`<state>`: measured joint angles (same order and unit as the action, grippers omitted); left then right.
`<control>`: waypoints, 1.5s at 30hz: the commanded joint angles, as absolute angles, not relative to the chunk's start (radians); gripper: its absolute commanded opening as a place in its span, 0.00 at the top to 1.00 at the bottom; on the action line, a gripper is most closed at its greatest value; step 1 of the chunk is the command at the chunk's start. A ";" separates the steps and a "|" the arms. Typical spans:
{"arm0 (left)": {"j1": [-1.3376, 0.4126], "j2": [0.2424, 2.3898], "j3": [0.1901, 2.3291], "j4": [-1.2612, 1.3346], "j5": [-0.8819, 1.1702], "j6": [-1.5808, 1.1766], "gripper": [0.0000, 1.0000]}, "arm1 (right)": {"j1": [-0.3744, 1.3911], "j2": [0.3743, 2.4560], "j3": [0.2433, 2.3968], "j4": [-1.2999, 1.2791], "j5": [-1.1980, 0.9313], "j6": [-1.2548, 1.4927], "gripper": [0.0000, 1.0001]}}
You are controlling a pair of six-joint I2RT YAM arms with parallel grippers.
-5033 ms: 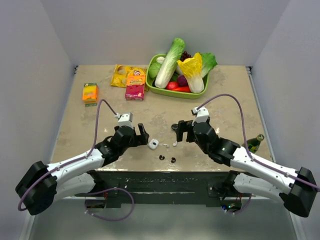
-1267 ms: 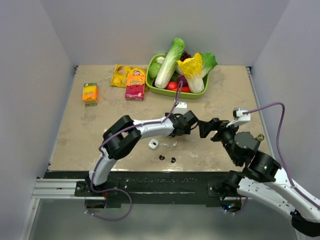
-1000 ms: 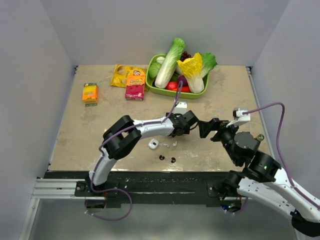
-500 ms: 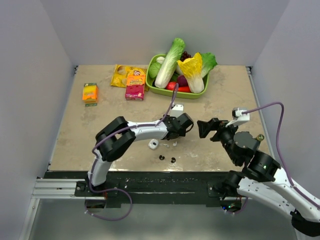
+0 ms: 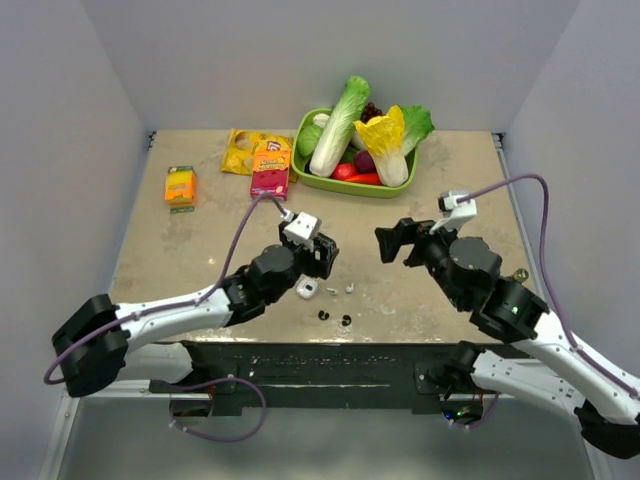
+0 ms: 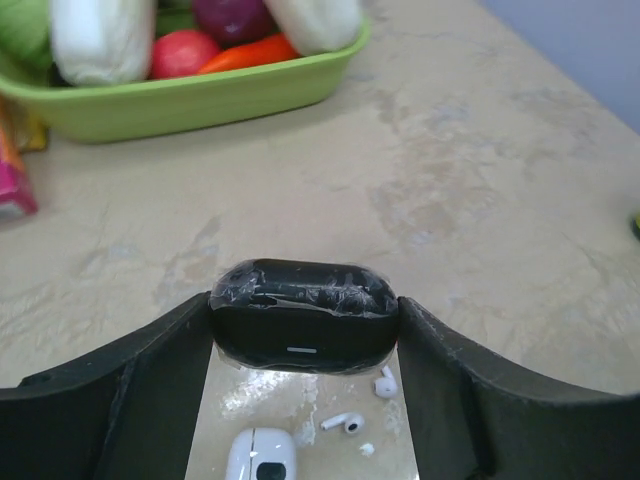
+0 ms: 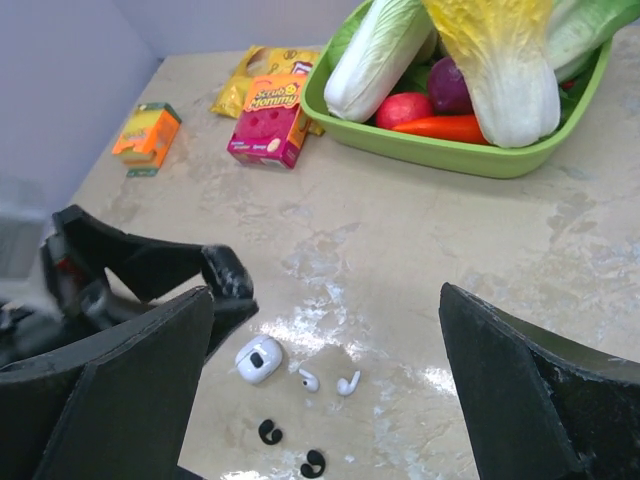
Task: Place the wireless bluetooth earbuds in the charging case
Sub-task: Pick up the charging case at the center of the board.
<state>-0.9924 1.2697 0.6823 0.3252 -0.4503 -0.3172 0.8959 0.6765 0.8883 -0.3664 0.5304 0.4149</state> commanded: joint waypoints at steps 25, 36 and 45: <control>-0.992 1.019 0.017 1.301 0.138 0.084 1.00 | 0.897 0.908 0.871 -0.190 -0.058 0.390 0.02; -1.000 1.055 0.064 1.247 0.095 0.069 1.00 | 0.899 1.045 0.873 -0.157 -0.126 0.416 0.02; -1.012 1.055 0.068 1.266 0.086 0.075 1.00 | 0.899 1.124 0.893 -0.166 -0.178 0.426 0.02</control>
